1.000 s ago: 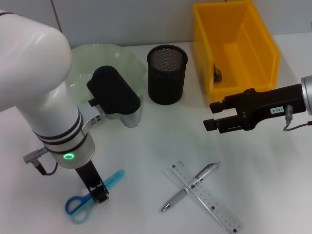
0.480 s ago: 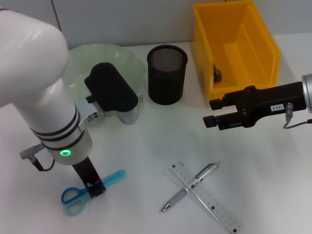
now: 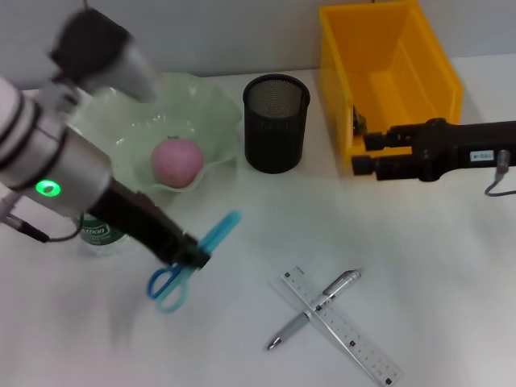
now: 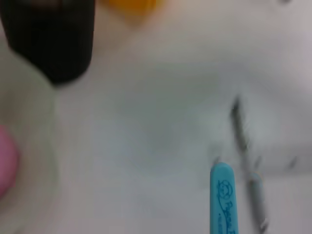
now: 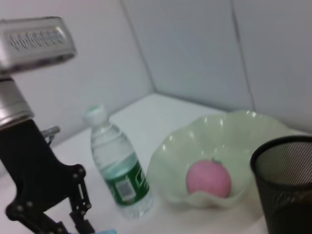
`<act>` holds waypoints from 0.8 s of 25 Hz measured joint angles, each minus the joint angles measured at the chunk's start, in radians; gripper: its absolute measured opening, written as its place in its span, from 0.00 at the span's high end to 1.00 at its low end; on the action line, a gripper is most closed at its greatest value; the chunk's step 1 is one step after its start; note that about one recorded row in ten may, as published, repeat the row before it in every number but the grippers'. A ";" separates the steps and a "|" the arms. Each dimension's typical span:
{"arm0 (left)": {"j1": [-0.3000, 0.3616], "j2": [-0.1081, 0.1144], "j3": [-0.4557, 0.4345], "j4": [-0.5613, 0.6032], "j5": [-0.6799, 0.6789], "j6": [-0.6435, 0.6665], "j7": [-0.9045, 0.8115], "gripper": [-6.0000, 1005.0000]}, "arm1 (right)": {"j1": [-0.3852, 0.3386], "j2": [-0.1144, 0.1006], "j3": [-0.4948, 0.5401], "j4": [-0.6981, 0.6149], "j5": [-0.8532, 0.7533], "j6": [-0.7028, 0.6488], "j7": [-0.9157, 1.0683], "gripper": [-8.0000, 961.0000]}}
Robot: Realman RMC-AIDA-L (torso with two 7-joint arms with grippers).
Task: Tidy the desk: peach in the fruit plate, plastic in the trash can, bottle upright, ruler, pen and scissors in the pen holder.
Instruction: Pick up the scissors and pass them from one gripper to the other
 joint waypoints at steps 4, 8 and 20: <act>0.052 0.001 -0.139 -0.025 -0.155 0.007 0.057 0.77 | -0.036 0.000 0.008 0.004 0.076 -0.003 0.000 0.31; 0.106 0.004 -0.170 -0.048 -0.283 0.007 0.109 0.77 | -0.062 0.001 0.037 0.004 0.117 -0.018 0.004 0.31; 0.192 0.004 -0.224 -0.300 -0.612 0.018 0.360 0.77 | -0.136 0.005 0.073 0.031 0.233 -0.069 -0.024 0.31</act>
